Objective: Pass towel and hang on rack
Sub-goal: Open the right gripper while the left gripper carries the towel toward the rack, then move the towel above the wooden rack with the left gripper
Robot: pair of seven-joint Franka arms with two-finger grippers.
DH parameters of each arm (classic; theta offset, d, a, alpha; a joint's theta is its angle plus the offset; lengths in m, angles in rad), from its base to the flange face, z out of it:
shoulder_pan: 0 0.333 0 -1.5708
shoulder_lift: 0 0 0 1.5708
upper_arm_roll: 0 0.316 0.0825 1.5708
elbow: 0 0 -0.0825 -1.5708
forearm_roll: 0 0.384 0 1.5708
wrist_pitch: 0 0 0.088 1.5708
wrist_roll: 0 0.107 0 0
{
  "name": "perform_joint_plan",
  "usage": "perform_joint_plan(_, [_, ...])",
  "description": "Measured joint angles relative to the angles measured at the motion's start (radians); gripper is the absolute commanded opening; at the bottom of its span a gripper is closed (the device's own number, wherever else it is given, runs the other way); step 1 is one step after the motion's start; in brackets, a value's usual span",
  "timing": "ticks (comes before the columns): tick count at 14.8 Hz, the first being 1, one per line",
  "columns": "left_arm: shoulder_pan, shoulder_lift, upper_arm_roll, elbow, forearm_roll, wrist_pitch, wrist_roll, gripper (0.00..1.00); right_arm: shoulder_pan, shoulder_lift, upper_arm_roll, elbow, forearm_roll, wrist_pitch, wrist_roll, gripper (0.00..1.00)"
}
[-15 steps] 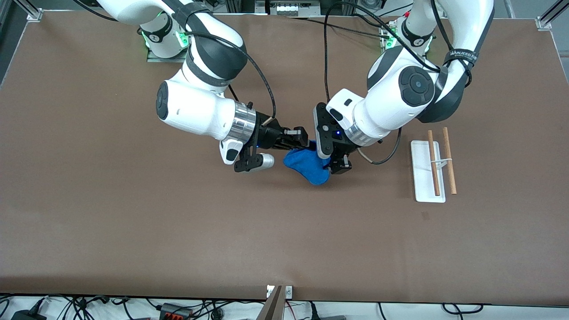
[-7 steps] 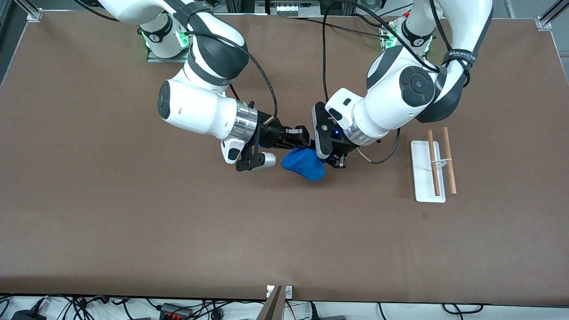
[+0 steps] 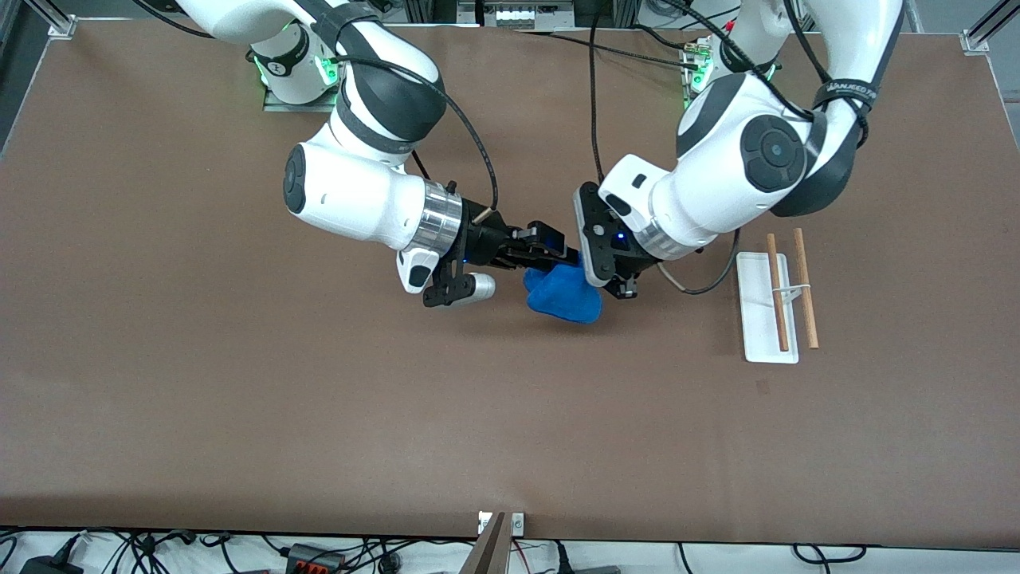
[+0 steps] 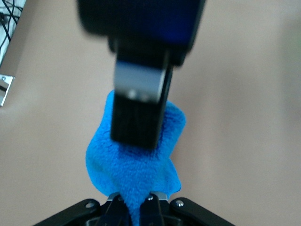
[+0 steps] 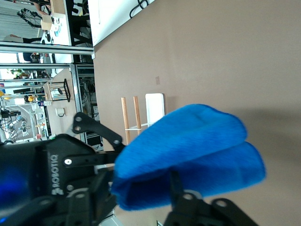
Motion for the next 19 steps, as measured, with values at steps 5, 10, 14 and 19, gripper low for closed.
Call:
perform_joint_plan(5, [0.072, -0.027, 0.015, 0.023, 0.002, -0.151, -0.022, 0.01, -0.007, 0.006, -0.019, -0.025, -0.011, -0.001, 0.0, 1.0])
perform_joint_plan(10, [0.224, -0.056, 0.02, 0.017, 0.031, -0.287, -0.164, 0.01, -0.017, 0.014, -0.071, -0.095, -0.098, -0.001, -0.001, 1.0])
perform_joint_plan(14, [0.225, -0.093, 0.014, -0.007, 0.153, -0.356, -0.299, 0.0, -0.018, 0.015, -0.137, -0.125, -0.239, -0.041, -0.002, 1.0])
perform_joint_plan(19, [0.337, -0.159, 0.017, -0.154, 0.181, -0.316, -0.36, 0.0, -0.052, -0.001, -0.205, -0.122, -0.5, -0.225, -0.004, 1.0])
